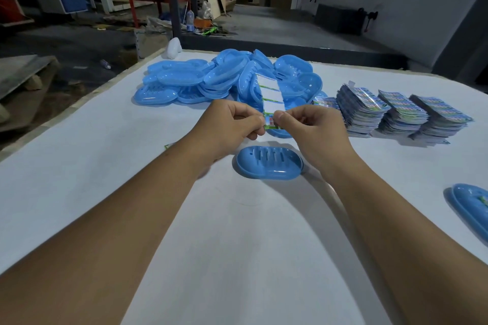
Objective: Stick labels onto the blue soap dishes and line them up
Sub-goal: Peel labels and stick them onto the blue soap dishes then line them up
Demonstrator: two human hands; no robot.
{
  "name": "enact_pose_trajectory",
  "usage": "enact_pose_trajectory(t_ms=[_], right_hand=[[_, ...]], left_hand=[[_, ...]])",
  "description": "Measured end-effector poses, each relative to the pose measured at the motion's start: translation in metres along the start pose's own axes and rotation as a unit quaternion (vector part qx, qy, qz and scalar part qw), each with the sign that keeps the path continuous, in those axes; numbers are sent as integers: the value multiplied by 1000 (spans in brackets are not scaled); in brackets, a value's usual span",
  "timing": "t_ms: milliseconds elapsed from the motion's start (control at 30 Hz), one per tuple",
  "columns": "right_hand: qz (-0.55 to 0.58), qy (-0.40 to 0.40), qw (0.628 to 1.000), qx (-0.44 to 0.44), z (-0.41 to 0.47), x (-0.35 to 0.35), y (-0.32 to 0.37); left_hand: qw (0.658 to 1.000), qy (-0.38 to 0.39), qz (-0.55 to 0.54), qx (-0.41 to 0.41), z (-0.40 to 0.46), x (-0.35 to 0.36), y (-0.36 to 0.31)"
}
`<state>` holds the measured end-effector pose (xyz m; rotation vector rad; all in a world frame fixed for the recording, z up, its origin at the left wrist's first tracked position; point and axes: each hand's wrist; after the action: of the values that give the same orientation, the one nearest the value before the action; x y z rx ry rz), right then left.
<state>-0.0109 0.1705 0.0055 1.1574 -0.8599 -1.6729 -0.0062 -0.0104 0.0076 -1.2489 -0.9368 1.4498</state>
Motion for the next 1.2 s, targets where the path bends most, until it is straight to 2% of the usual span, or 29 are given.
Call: enact_pose_trajectory(t_ms=[167, 433, 833, 1067, 1200], right_hand=[[-11, 49, 999, -22, -8, 4, 6], [-16, 48, 999, -4, -7, 3, 6], [-34, 42, 999, 5, -2, 1, 1], [-12, 23, 998, 49, -1, -3, 3], [15, 18, 997, 78, -1, -6, 4]], left_hand=[[999, 13, 16, 25, -4, 1, -1], [999, 9, 20, 30, -4, 2, -1], [994, -60, 74, -52, 2, -4, 2], [962, -104, 247, -57, 1, -16, 0], [932, -100, 338, -85, 4, -25, -4]])
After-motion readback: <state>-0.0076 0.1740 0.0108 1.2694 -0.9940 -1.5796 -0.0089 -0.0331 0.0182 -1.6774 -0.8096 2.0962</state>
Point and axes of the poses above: each hand's wrist, its own z-axis towards the middle knuckle, its own x-axis out of the palm, y = z × x
